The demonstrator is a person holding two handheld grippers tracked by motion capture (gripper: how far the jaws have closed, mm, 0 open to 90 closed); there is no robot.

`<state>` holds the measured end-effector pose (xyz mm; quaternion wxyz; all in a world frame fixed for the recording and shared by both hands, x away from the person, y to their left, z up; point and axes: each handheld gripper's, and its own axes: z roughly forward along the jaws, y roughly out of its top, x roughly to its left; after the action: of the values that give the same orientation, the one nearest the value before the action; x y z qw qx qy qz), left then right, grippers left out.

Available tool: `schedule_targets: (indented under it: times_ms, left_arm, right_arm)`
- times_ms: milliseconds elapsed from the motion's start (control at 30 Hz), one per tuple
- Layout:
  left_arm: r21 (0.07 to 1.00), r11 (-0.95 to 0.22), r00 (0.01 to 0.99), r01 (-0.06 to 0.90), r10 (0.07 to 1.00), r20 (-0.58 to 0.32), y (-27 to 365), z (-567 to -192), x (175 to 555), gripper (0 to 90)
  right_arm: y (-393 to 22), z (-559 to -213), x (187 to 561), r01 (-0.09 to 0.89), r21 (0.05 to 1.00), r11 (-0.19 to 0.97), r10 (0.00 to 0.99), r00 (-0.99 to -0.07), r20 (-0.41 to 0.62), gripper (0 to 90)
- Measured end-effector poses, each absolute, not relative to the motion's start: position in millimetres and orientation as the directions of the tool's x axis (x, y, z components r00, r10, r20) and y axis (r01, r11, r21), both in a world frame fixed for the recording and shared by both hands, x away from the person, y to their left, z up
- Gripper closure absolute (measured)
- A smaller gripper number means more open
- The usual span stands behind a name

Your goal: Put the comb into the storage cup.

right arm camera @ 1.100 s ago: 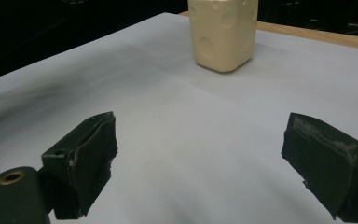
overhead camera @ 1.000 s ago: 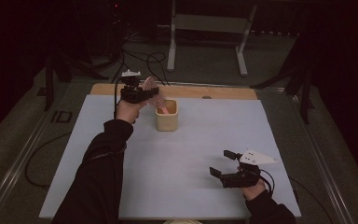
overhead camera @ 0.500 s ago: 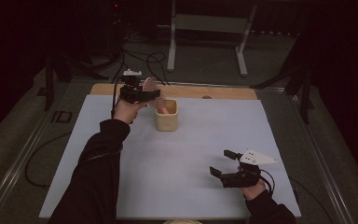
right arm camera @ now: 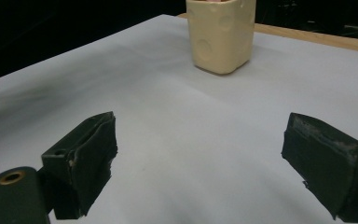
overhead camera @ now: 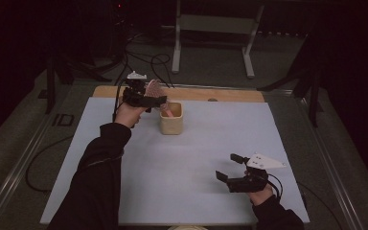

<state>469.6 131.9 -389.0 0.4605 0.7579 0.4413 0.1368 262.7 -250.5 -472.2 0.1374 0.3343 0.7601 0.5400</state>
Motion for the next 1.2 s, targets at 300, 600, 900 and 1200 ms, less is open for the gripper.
schedule_targets:
  times_ms: [300,600,900,1200]
  left_arm:
    - [0.829,-0.232,0.621,0.510,0.765,-0.168,135.8,-384.5,466.9,0.0]
    - [0.849,-0.245,0.652,0.467,0.745,-0.144,140.0,-385.1,459.5,0.0]
    - [0.863,-0.243,0.675,0.442,0.724,-0.142,145.5,-381.2,450.4,0.0]
    - [0.863,-0.275,0.710,0.423,0.692,-0.127,153.4,-380.4,437.3,0.0]
  right_arm:
    - [-251.4,-473.4,263.3,0.363,0.912,0.192,0.655,-0.739,0.156,9.9]
    - [-253.9,-473.2,261.9,0.363,0.912,0.188,0.661,-0.734,0.156,9.9]
    - [-252.3,-472.9,261.0,0.361,0.912,0.193,0.664,-0.732,0.150,9.9]
    - [-250.3,-472.5,261.1,0.357,0.912,0.200,0.663,-0.735,0.143,9.9]
